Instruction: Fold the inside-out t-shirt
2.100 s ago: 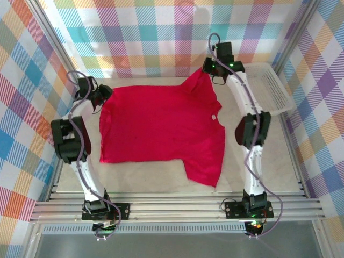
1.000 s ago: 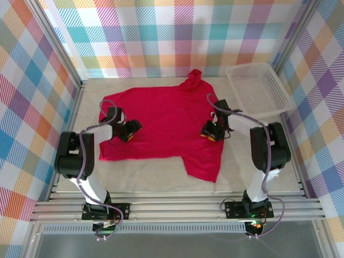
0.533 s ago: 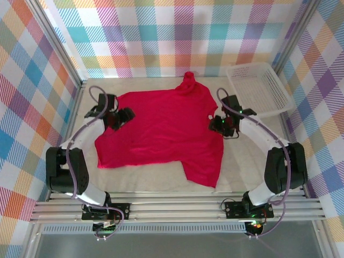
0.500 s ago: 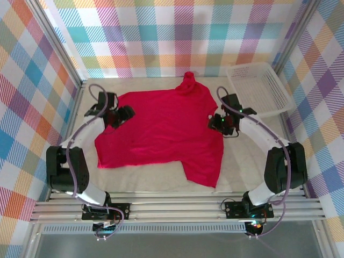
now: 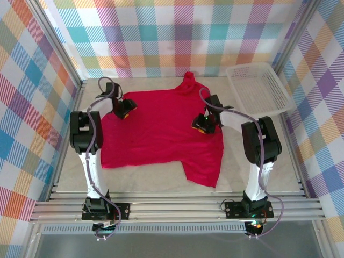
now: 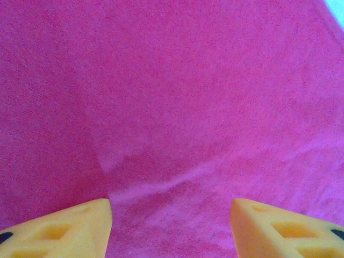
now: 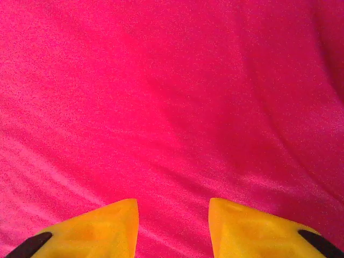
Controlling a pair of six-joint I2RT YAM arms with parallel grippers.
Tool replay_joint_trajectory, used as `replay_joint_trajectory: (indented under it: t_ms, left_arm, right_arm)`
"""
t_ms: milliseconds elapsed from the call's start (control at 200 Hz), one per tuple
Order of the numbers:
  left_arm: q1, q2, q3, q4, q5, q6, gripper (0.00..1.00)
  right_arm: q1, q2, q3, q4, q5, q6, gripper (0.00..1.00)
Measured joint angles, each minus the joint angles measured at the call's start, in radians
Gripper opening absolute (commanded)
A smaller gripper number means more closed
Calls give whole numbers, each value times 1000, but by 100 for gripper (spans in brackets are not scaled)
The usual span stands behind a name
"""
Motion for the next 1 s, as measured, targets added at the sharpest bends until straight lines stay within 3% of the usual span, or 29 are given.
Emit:
replay_joint_trajectory:
  t_ms: [270,395,525,770,1005]
  left_arm:
    - [-37,-187,-339,209,8,-63,59]
    - [-56,-212,-353,178,-17,-58,59]
    - [-37,-139,-197,50,-55,-16,59]
    - [78,88,169,-127,-74,34,57]
    - [106,229,486,-270,-150,100,56]
  right_arm:
    - [-18,-240,-312,21,74,10,33]
    - [-29,-333,-401,-13,101,9,33]
    - [-32,-357,-412,-62,136,-2,32]
    - [-35,-364,-412,-85,155,-11,32]
    - [-42,-369,-412,-110,163,-16,32]
